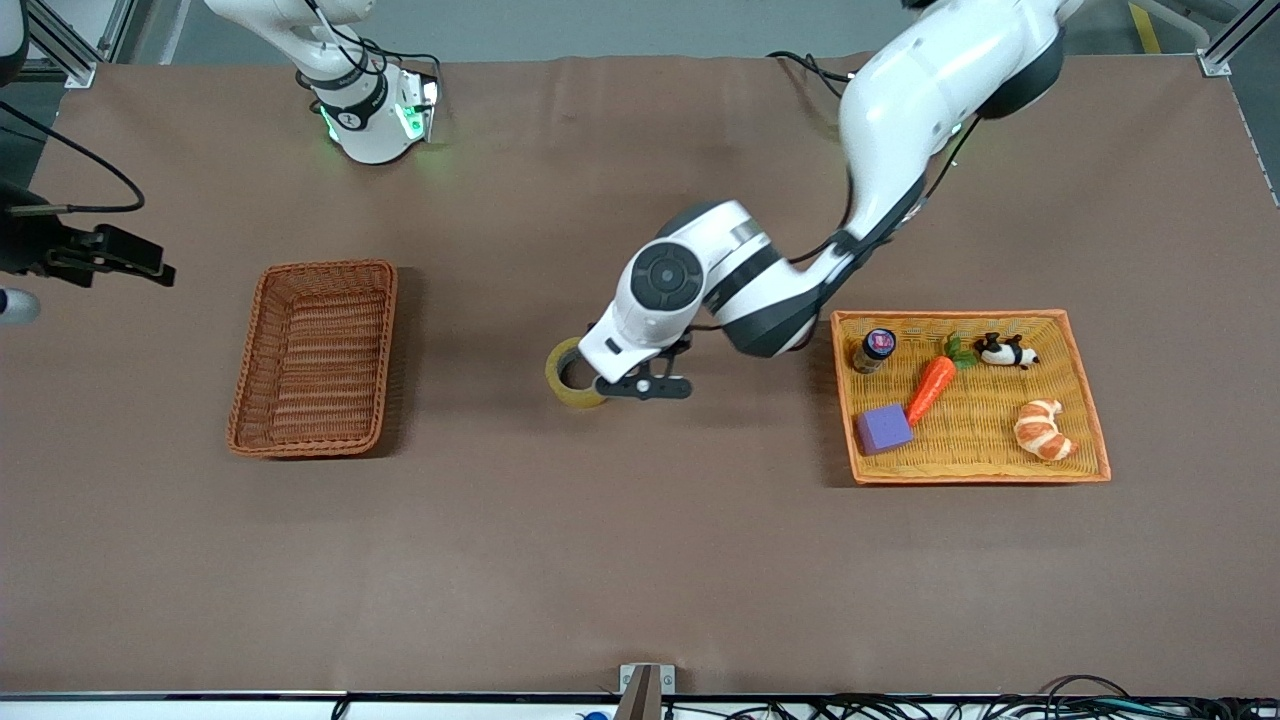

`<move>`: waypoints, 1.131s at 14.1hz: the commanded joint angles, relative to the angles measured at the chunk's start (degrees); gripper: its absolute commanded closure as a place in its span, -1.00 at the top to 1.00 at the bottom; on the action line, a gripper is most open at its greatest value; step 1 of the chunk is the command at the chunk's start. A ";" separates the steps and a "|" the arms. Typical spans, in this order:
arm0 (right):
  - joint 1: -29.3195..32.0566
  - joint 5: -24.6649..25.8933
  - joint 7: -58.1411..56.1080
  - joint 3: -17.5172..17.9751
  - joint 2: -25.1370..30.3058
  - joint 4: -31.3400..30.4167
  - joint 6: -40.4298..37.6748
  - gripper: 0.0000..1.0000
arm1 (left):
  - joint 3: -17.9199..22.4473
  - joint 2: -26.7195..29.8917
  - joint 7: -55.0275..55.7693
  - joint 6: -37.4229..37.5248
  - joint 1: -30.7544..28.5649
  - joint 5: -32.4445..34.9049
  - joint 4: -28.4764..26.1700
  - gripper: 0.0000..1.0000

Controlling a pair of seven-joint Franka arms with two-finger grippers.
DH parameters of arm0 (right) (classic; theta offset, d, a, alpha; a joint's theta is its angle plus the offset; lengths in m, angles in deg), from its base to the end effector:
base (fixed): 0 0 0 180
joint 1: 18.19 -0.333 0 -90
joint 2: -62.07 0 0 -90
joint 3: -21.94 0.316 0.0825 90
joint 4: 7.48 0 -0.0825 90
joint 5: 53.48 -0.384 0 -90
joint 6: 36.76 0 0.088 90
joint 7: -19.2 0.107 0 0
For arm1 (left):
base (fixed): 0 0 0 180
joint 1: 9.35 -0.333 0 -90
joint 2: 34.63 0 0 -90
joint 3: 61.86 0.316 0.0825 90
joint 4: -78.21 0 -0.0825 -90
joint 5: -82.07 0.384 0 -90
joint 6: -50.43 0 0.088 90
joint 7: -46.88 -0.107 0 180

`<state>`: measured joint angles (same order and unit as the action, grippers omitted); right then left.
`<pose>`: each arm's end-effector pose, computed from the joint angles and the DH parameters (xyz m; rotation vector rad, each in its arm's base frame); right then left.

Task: Move tape to another basket
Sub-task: 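Carry the tape toward the table middle and set it down, then grasp the tape with the right gripper while the left gripper withdraws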

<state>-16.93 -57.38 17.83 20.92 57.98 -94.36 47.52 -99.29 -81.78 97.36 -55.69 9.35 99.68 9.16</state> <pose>0.5650 -0.0143 0.6020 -3.0661 0.0201 0.1758 0.5361 -0.5113 0.3462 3.0483 -0.0472 -0.2304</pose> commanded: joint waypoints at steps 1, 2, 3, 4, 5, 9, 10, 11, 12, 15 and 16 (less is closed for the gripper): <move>-2.14 -1.20 3.55 3.11 -1.09 -1.71 4.29 1.00 | 6.36 10.46 -1.69 5.91 -0.78 1.64 -2.75 1.00; -1.88 -1.11 7.66 6.44 -1.36 -2.93 6.49 1.00 | 8.76 12.93 -3.44 5.92 -0.95 0.95 -3.80 1.00; -2.05 -0.76 11.18 9.00 -1.45 -4.69 8.86 1.00 | 10.26 15.92 -7.11 6.09 -2.52 -0.36 -4.59 1.00; -2.23 -0.41 15.66 12.59 -1.45 -7.84 12.80 1.00 | 10.62 19.17 -10.63 6.10 -6.28 -2.64 -6.60 1.00; -2.32 -0.14 19.09 15.50 -1.80 -10.91 17.11 1.00 | 10.63 22.51 -13.45 6.10 -9.53 -4.31 -8.36 1.00; -2.40 7.57 34.82 27.45 -9.94 -15.08 29.34 1.00 | 14.12 31.48 -25.85 6.01 -14.93 -8.97 -13.82 1.00; -2.58 8.98 36.43 28.87 -12.32 -15.07 31.19 1.00 | 17.71 33.94 -28.92 6.10 -14.58 -11.95 -14.96 1.00; -3.63 10.13 36.88 29.23 -14.87 -15.07 33.65 1.00 | 20.53 36.40 -32.17 6.01 -14.58 -14.76 -16.19 1.00; -4.68 11.27 38.10 29.32 -17.07 -15.07 35.50 1.00 | 23.78 38.69 -35.77 6.01 -14.49 -16.88 -17.51 1.00; -7.15 19.96 46.79 31.25 -22.79 -14.99 38.59 1.00 | 28.20 44.14 -40.19 6.01 -14.57 -18.13 -21.38 1.00; -7.15 22.68 49.51 32.30 -24.89 -15.07 40.60 1.00 | 29.07 45.90 -40.20 6.01 -14.58 -18.22 -22.43 1.00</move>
<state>-23.72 -39.78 61.62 50.88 36.37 -110.21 86.31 -71.55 -41.11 57.82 -48.99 -5.72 82.32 -8.24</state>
